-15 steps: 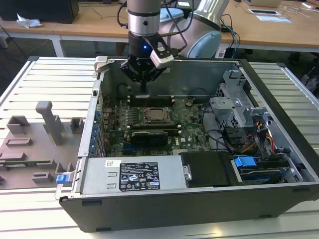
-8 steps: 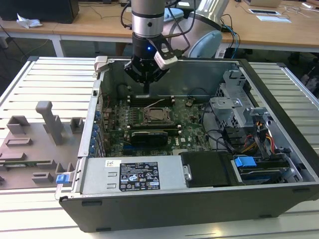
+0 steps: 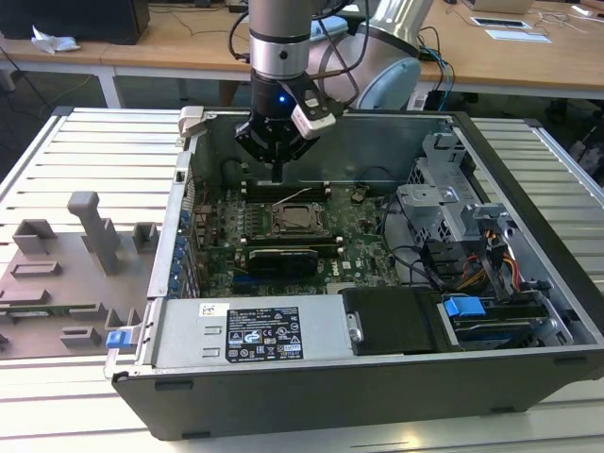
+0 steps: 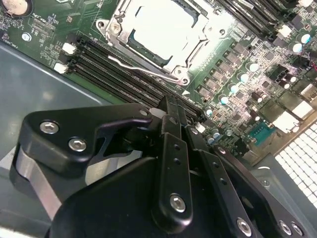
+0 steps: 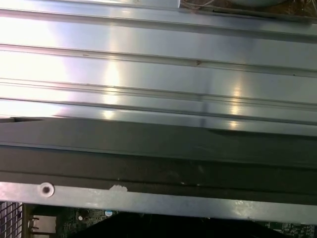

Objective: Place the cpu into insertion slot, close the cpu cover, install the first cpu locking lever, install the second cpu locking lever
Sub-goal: 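Install the first cpu locking lever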

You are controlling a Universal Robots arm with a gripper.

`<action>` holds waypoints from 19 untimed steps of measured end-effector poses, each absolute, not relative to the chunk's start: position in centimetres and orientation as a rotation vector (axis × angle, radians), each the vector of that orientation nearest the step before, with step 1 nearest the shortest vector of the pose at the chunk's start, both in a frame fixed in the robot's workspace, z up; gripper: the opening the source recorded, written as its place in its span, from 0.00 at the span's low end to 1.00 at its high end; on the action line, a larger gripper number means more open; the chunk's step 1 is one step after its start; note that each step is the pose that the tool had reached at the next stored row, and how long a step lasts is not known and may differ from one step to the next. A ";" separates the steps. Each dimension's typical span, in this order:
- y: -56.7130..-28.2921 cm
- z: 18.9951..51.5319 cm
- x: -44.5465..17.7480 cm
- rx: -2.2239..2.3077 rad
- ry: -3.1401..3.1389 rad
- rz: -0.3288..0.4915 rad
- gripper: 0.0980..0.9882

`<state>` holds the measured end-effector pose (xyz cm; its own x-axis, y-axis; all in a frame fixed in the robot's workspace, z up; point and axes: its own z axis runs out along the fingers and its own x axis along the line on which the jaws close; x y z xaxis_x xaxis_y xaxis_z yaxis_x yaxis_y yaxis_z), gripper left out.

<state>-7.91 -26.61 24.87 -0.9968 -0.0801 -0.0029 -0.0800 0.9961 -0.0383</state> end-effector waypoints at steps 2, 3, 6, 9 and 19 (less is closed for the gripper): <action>-26.6 24.5 -7.9 -0.126 3.134 -0.060 0.01; -26.6 24.2 -7.9 -0.126 3.134 -0.060 0.01; -26.6 23.5 -7.9 -0.126 3.134 -0.060 0.01; -26.6 23.1 -7.9 -0.126 3.134 -0.060 0.01; -26.6 21.9 -7.9 -0.126 3.134 -0.057 0.01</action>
